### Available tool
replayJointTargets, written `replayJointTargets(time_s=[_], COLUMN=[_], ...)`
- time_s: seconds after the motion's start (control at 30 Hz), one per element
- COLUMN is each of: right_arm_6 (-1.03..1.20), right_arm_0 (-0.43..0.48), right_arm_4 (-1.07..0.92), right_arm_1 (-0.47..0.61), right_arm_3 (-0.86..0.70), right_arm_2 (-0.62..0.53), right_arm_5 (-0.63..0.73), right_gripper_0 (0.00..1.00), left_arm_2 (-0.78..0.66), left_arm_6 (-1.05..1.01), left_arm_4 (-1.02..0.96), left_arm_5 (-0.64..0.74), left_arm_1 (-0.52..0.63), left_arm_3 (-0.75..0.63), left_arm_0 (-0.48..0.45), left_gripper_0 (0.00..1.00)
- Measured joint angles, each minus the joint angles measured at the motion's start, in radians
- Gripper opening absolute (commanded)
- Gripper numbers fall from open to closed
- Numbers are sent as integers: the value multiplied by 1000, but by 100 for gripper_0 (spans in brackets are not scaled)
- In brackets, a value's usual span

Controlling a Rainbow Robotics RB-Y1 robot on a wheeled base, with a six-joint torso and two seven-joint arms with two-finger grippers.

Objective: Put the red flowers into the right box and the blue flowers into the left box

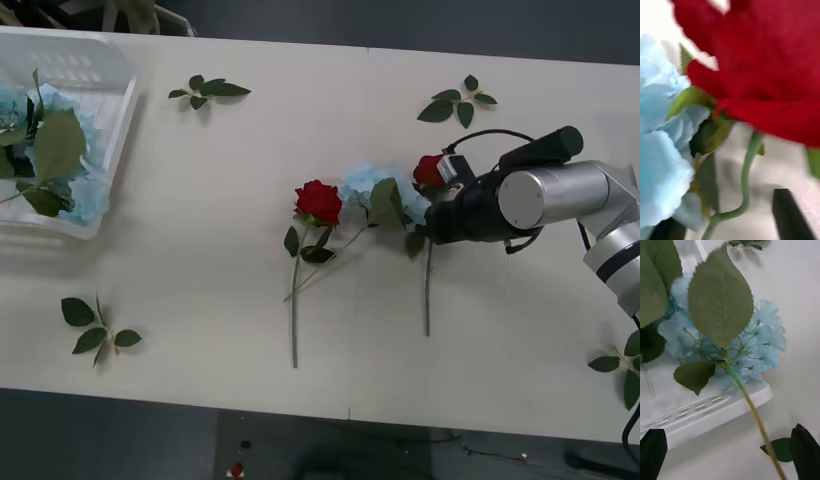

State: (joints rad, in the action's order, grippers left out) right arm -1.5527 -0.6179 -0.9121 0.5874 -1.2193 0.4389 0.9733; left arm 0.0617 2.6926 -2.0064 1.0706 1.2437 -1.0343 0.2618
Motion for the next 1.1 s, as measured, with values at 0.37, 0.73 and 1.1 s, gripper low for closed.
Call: replayJointTargets(time_s=[0.37, 0.73, 1.1], right_arm_6=[0, 0, 0], right_arm_0=[-69, -69, -76], right_arm_4=[29, 40, -48], right_arm_1=[-48, -51, 20], right_arm_3=[113, 113, 89], right_arm_2=[-2, -2, -27], right_arm_5=[-21, -21, 143], right_gripper_0=[0, 0, 0], left_arm_2=[-204, -274, -274], left_arm_6=[0, 0, -307], left_arm_4=[-26, 10, 578], left_arm_5=[174, 194, 160], left_arm_1=[28, 17, -345], left_arm_3=[1, -235, -567], left_arm_0=[0, 9, 122], left_gripper_0=[96, 95, 95])
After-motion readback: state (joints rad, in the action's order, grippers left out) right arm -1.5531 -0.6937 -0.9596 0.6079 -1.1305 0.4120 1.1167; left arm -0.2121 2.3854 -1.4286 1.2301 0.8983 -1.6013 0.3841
